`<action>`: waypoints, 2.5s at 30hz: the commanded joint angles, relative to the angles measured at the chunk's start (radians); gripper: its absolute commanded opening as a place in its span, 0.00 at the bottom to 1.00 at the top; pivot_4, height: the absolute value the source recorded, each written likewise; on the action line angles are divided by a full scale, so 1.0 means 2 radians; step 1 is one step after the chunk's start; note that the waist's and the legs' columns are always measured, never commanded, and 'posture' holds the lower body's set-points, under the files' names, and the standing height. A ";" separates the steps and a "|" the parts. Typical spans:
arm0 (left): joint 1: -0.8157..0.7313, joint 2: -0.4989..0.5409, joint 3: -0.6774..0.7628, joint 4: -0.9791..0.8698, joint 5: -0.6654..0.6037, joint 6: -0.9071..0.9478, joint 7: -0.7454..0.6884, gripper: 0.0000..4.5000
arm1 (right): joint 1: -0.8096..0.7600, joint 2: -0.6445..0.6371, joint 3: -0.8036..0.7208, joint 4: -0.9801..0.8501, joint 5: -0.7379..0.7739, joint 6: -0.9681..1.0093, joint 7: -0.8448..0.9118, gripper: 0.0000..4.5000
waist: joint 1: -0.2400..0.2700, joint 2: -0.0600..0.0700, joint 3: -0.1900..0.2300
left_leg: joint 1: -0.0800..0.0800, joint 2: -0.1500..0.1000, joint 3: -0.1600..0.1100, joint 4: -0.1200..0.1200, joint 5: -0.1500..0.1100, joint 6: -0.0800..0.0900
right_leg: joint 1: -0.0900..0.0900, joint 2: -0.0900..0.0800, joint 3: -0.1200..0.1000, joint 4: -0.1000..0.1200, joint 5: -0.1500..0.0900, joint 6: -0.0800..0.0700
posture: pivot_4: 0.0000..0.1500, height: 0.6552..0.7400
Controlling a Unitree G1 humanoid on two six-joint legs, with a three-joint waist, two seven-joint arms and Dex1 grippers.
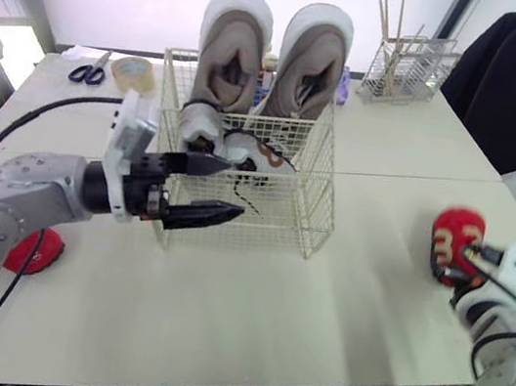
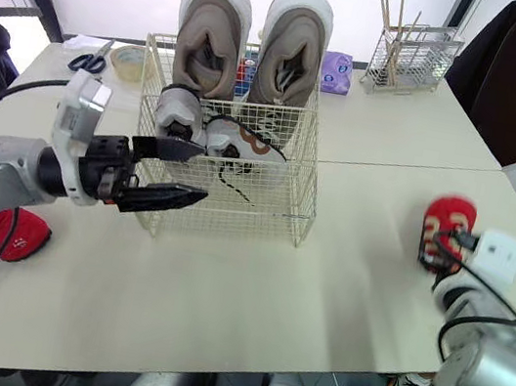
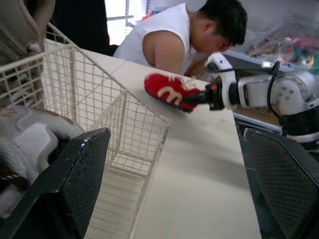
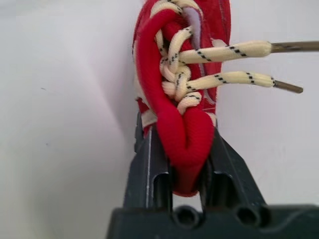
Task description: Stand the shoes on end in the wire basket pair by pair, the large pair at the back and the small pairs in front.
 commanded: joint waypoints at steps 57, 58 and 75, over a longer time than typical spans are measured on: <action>-0.118 -0.077 0.111 0.104 -0.108 0.092 0.051 0.05 | -0.284 -0.267 0.150 0.245 0.454 -0.170 0.378 1.00 | -0.001 -0.003 0.003 | -0.001 0.000 -0.001 0.000 -0.001 0.000 | -0.001 -0.002 0.000 0.000 0.000 0.003 | 1.00 1.00; -0.116 -0.083 0.113 0.101 -0.115 0.090 0.062 0.05 | -0.275 -0.261 0.134 0.243 0.484 -0.141 0.362 1.00 | -0.001 -0.003 0.003 | -0.001 0.000 -0.001 0.000 -0.001 0.000 | -0.001 -0.002 0.000 0.000 0.000 0.003 | 1.00 1.00; -0.127 -0.177 0.075 0.074 -0.147 0.024 0.158 0.05 | -0.269 0.052 0.170 0.170 0.644 -0.188 0.061 1.00 | 0.001 -0.003 0.003 | -0.001 0.000 0.000 0.000 0.000 -0.001 | -0.001 -0.001 0.000 0.001 0.000 0.003 | 1.00 1.00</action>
